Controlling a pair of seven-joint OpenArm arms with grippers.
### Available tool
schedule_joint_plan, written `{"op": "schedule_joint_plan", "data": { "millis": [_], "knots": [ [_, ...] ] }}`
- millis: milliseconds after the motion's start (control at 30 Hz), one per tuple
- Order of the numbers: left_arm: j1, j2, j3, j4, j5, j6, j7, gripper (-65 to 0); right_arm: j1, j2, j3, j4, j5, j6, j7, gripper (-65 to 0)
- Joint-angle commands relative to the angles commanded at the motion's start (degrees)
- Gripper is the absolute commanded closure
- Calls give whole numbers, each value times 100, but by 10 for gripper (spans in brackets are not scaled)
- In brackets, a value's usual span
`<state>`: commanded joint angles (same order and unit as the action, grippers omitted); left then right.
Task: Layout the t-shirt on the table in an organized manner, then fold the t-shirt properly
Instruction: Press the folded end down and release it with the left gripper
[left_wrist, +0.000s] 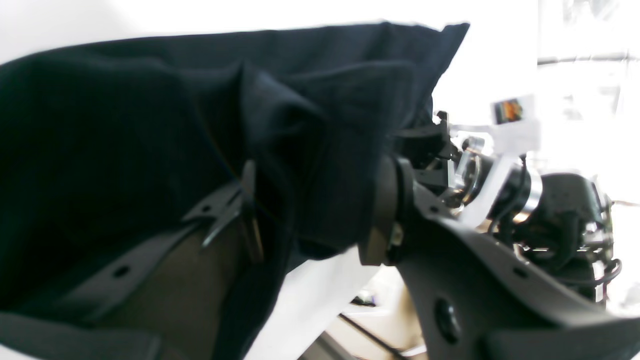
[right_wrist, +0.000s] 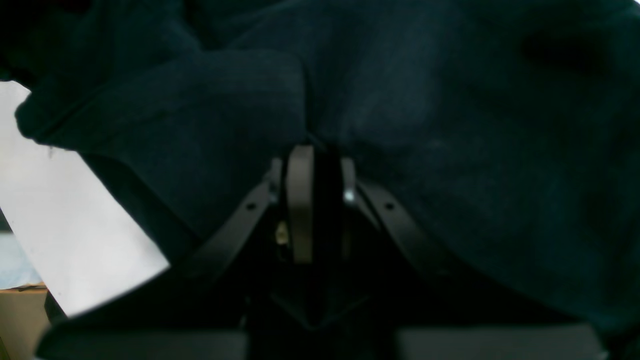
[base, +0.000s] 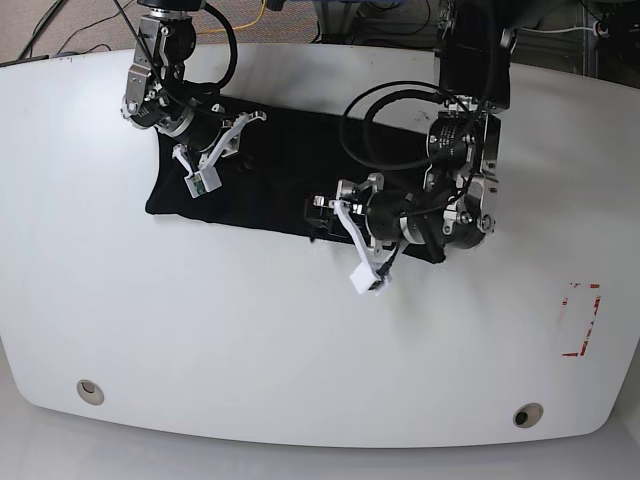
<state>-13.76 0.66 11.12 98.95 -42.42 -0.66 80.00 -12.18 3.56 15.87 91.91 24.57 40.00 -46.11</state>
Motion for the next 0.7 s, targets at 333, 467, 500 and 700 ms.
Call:
{"op": "schedule_joint_plan", "data": {
  "millis": [333,467,500,700],
  "knots": [
    [53,-545,229,316,0,0,0,-233,0,9,0,0,0,0,0,-63],
    [53,-677,158,396,-70,-18,0,-232,0,9,0,-18,0,0,0,-63],
    [53,-721,70,510,-185,-18,0,-232,0,9,0,-79,0,0,0,-63],
    [18,-774,-536,589,-554,-26,0,-232,88,-9,0,-264,0,0,0,-63]
  ]
}}
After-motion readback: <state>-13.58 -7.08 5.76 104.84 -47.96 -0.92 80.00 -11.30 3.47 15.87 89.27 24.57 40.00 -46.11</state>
